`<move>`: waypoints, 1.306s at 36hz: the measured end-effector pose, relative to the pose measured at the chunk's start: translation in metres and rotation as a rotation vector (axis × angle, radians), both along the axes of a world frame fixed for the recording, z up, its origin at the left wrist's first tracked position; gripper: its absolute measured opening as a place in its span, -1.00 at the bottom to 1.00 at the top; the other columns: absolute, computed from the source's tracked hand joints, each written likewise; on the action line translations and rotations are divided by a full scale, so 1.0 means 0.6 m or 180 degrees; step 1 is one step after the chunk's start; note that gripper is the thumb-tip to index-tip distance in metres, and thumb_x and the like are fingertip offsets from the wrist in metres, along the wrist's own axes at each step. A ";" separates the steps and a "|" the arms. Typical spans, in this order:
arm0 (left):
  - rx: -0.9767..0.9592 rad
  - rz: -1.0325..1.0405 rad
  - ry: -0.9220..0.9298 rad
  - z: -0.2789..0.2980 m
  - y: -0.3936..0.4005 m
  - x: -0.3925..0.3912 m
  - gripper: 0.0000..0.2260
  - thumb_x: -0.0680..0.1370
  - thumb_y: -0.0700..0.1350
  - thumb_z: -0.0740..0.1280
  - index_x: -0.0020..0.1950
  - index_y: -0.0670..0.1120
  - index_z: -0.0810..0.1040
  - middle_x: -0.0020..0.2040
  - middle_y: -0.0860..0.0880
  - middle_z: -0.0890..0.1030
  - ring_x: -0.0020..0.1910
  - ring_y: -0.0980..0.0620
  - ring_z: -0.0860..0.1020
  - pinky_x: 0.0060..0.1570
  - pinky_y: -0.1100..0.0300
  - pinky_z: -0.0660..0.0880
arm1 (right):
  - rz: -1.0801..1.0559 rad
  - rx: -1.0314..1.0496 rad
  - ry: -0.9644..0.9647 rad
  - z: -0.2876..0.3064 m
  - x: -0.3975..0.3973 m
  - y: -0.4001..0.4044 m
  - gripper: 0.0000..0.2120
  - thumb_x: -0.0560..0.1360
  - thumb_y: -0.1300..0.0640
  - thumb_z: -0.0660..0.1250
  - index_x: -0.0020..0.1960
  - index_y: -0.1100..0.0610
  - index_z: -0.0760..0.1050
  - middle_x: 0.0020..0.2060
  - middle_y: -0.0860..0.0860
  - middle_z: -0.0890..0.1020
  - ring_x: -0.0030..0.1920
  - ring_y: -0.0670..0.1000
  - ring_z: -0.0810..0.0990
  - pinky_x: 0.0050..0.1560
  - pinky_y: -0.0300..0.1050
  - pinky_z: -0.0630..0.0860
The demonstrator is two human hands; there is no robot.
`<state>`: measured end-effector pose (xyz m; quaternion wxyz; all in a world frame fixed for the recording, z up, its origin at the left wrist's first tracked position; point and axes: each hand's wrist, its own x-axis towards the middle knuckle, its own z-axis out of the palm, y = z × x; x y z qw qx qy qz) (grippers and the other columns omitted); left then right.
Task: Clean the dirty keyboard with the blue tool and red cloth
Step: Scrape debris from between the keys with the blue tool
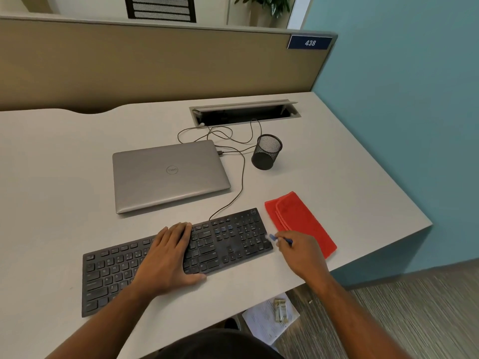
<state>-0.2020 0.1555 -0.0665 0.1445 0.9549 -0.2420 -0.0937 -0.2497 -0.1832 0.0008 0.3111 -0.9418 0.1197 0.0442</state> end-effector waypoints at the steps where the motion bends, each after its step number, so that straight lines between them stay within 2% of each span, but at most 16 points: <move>1: 0.0000 0.0007 0.0007 0.001 0.000 0.000 0.20 0.33 0.69 0.13 0.70 -0.10 0.00 0.67 -0.11 0.15 0.64 -0.10 0.10 0.57 0.13 -0.34 | 0.0076 -0.0024 0.0065 -0.003 -0.003 0.004 -0.80 0.61 0.09 0.30 0.08 -0.11 0.68 -0.33 -0.11 0.64 -0.37 -0.09 0.53 -0.39 -0.26 0.41; 3: 0.0012 0.0008 0.0025 0.004 -0.001 -0.001 0.19 0.33 0.69 0.14 0.70 -0.10 0.01 0.66 -0.11 0.16 0.63 -0.09 0.10 0.57 0.14 -0.36 | 0.0146 -0.0173 0.0200 -0.010 -0.012 0.004 -0.83 0.59 0.08 0.31 -0.01 -0.08 0.68 -0.36 -0.11 0.62 -0.38 -0.09 0.52 -0.36 -0.21 0.48; 6: -0.0004 0.0016 0.0057 0.006 -0.002 -0.001 0.19 0.33 0.69 0.14 0.70 -0.10 0.03 0.66 -0.11 0.18 0.62 -0.09 0.11 0.57 0.16 -0.36 | 0.0289 -0.0500 0.0502 -0.015 -0.025 0.002 -0.83 0.55 0.02 0.33 -0.17 -0.01 0.63 -0.37 -0.11 0.62 -0.33 -0.10 0.56 -0.22 -0.05 0.59; 11: 0.0012 0.0019 0.0062 0.010 -0.003 -0.002 0.18 0.34 0.68 0.16 0.69 -0.12 0.06 0.64 -0.13 0.23 0.60 -0.08 0.12 0.57 0.16 -0.36 | -0.0210 -0.0014 -0.0179 -0.008 -0.030 0.011 -0.86 0.59 0.06 0.32 -0.11 -0.07 0.63 -0.35 -0.12 0.63 -0.33 -0.06 0.57 -0.35 -0.11 0.49; 16: 0.0029 0.0023 0.0099 0.009 -0.003 -0.002 0.18 0.34 0.68 0.16 0.69 -0.11 0.06 0.64 -0.13 0.22 0.60 -0.08 0.12 0.57 0.15 -0.34 | -0.0036 -0.0094 -0.0001 -0.027 -0.031 0.034 -0.78 0.60 0.03 0.30 -0.21 0.03 0.56 -0.41 -0.06 0.56 -0.40 -0.04 0.48 -0.40 -0.16 0.37; 19: 0.0044 0.0014 0.0119 0.010 -0.002 -0.002 0.18 0.34 0.68 0.16 0.69 -0.12 0.06 0.64 -0.13 0.23 0.59 -0.07 0.09 0.56 0.16 -0.37 | 0.0360 -0.0097 0.0278 -0.025 -0.034 0.061 -0.81 0.56 0.03 0.30 -0.15 0.05 0.63 -0.36 -0.10 0.60 -0.37 -0.10 0.51 -0.39 -0.30 0.32; 24: 0.0031 -0.0006 0.0133 0.013 -0.003 -0.001 0.18 0.34 0.67 0.17 0.68 -0.13 0.09 0.62 -0.14 0.27 0.57 -0.07 0.11 0.57 0.16 -0.36 | -0.0098 0.0144 -0.0176 -0.010 -0.017 0.066 -0.83 0.59 0.03 0.32 -0.14 0.01 0.61 -0.38 -0.09 0.59 -0.31 -0.03 0.54 -0.38 -0.23 0.39; 28: 0.0001 -0.0006 0.0067 0.006 -0.002 0.000 0.18 0.34 0.68 0.16 0.69 -0.11 0.05 0.64 -0.13 0.22 0.61 -0.10 0.15 0.57 0.16 -0.35 | 0.0258 -0.0293 0.0255 -0.007 -0.006 0.062 -0.79 0.60 -0.01 0.27 -0.14 0.02 0.59 -0.35 -0.09 0.60 -0.32 -0.07 0.56 -0.33 -0.19 0.47; 30: 0.0020 0.0011 0.0001 0.002 -0.001 0.000 0.19 0.34 0.69 0.14 0.70 -0.10 0.02 0.66 -0.12 0.18 0.62 -0.11 0.15 0.57 0.14 -0.34 | 0.0414 -0.0279 0.0457 -0.004 -0.003 0.060 -0.82 0.58 0.02 0.27 -0.12 0.01 0.61 -0.33 -0.09 0.63 -0.31 -0.08 0.57 -0.34 -0.22 0.46; 34: 0.0022 0.0001 -0.0031 -0.003 0.002 0.000 0.21 0.32 0.70 0.11 0.71 -0.07 -0.09 0.69 -0.08 0.05 0.66 -0.07 0.02 0.58 0.06 -0.29 | 0.0052 0.0196 0.0056 0.002 0.000 0.058 -0.85 0.58 0.08 0.31 -0.09 -0.03 0.64 -0.35 -0.11 0.63 -0.32 -0.09 0.55 -0.37 -0.23 0.42; 36: 0.0023 -0.0002 -0.0001 -0.003 0.002 0.001 0.21 0.32 0.71 0.10 0.70 -0.06 -0.13 0.70 -0.06 0.01 0.67 -0.06 -0.02 0.59 0.03 -0.28 | -0.0087 0.0117 -0.0178 0.001 0.001 0.057 -0.85 0.61 0.06 0.30 -0.07 -0.04 0.62 -0.37 -0.10 0.60 -0.33 -0.05 0.53 -0.39 -0.24 0.38; 39: 0.0018 0.0000 0.0001 -0.002 0.002 0.001 0.20 0.33 0.70 0.12 0.71 -0.07 -0.06 0.69 -0.07 0.07 0.66 -0.07 0.05 0.58 0.07 -0.30 | 0.0152 -0.0202 0.0173 -0.001 0.000 0.063 -0.81 0.63 0.02 0.27 -0.06 0.03 0.62 -0.35 -0.11 0.60 -0.34 -0.08 0.54 -0.35 -0.21 0.41; 42: 0.0005 0.0005 -0.0012 -0.001 0.000 0.001 0.19 0.33 0.69 0.14 0.70 -0.09 0.03 0.66 -0.09 0.17 0.63 -0.09 0.15 0.58 0.11 -0.29 | 0.0382 0.0206 0.0598 -0.002 0.003 0.074 -0.83 0.60 0.04 0.29 -0.06 0.03 0.64 -0.31 -0.15 0.63 -0.30 -0.14 0.58 -0.27 -0.25 0.51; 43: -0.0010 0.0005 -0.0012 -0.001 0.000 0.001 0.19 0.33 0.69 0.15 0.70 -0.10 0.04 0.66 -0.10 0.19 0.62 -0.10 0.16 0.58 0.12 -0.29 | 0.0425 0.0395 0.0652 -0.003 0.004 0.077 -0.85 0.59 0.05 0.30 -0.05 0.01 0.64 -0.27 -0.13 0.65 -0.25 -0.12 0.62 -0.19 -0.18 0.59; 45: -0.0025 0.0015 -0.0011 -0.001 0.000 0.001 0.19 0.33 0.69 0.15 0.70 -0.10 0.05 0.66 -0.09 0.19 0.61 -0.09 0.16 0.58 0.12 -0.30 | 0.0415 0.0563 0.0550 -0.010 0.007 0.078 -0.86 0.59 0.06 0.31 -0.02 -0.02 0.65 -0.22 -0.11 0.67 -0.18 -0.08 0.64 -0.08 -0.07 0.62; 47: -0.0007 0.0025 -0.0009 -0.002 0.000 0.001 0.19 0.33 0.69 0.15 0.70 -0.09 0.04 0.66 -0.09 0.19 0.62 -0.10 0.16 0.58 0.11 -0.28 | 0.0266 0.0630 0.0288 -0.016 0.012 0.076 -0.86 0.60 0.07 0.31 0.03 -0.06 0.64 -0.18 -0.13 0.68 -0.15 -0.10 0.64 -0.09 -0.11 0.62</move>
